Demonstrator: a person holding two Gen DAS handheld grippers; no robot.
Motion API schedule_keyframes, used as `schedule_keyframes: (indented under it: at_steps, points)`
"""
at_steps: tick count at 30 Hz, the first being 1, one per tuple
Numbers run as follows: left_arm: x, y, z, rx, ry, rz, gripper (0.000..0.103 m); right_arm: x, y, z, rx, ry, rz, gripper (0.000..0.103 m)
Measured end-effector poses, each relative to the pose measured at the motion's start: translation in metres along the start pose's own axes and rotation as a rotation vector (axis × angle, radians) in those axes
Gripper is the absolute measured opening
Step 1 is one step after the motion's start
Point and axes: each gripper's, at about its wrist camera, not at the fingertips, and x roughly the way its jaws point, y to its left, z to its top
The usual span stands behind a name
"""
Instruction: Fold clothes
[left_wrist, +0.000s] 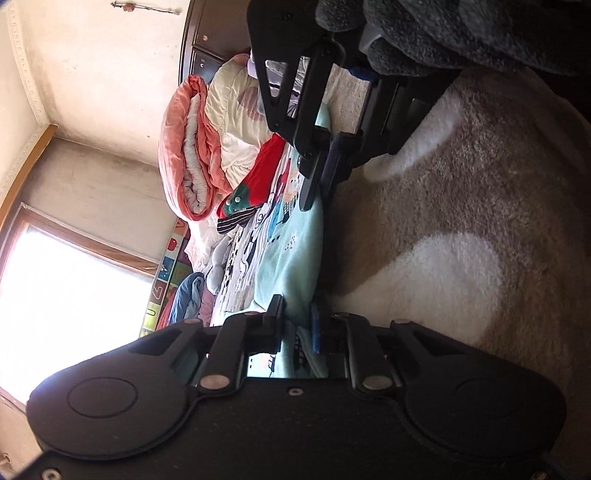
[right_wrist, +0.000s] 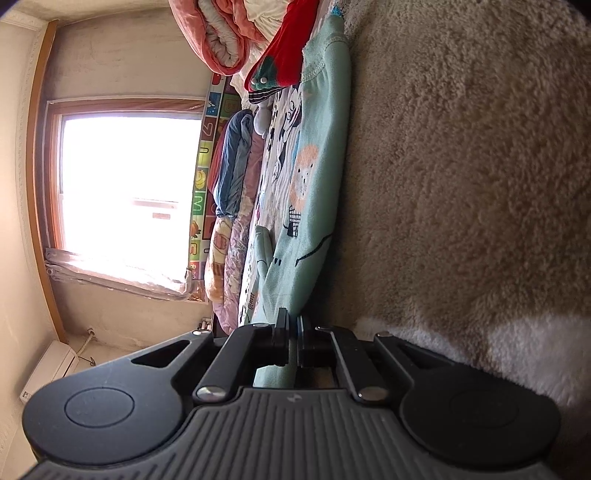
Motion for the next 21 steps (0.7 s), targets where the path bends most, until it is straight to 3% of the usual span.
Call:
schedule_keyframes:
  at_steps: [2,4,6,7,8,11,12,14,16,21]
  points:
    - [0.001,0.000,0.000,-0.010,-0.001,0.001,0.010,0.000,0.004,-0.002,-0.003,-0.003,-0.013,0.014]
    - [0.001,0.001,0.000,-0.022,-0.003,0.001,0.010,-0.001,0.011,-0.006,0.013,-0.001,0.020,0.046]
    - [0.001,0.003,0.000,-0.038,-0.007,0.001,0.010,0.005,0.023,-0.012,-0.004,0.023,-0.007,0.060]
    - [0.000,0.003,-0.001,-0.041,-0.009,0.004,0.010,0.009,0.029,-0.015,-0.014,0.038,-0.033,0.060]
    - [0.000,0.003,-0.001,-0.043,-0.012,0.007,0.010,0.014,0.033,-0.018,-0.021,0.052,-0.059,0.060]
    - [-0.004,0.000,-0.006,-0.046,-0.021,0.004,0.010,0.029,0.033,-0.034,0.009,0.080,-0.138,0.037]
    - [-0.004,0.000,-0.007,-0.051,-0.018,0.001,0.010,0.030,0.030,-0.037,0.018,0.081,-0.145,0.022]
    - [-0.004,0.003,-0.006,-0.058,-0.012,-0.006,0.010,0.027,0.021,-0.040,0.058,0.062,-0.133,0.009]
    - [-0.004,0.005,-0.006,-0.061,-0.008,-0.010,0.011,0.025,0.017,-0.039,0.033,0.079,-0.128,0.004]
    - [-0.007,0.003,-0.003,0.006,-0.024,0.023,0.016,0.023,0.016,-0.032,0.013,0.123,-0.095,0.005]
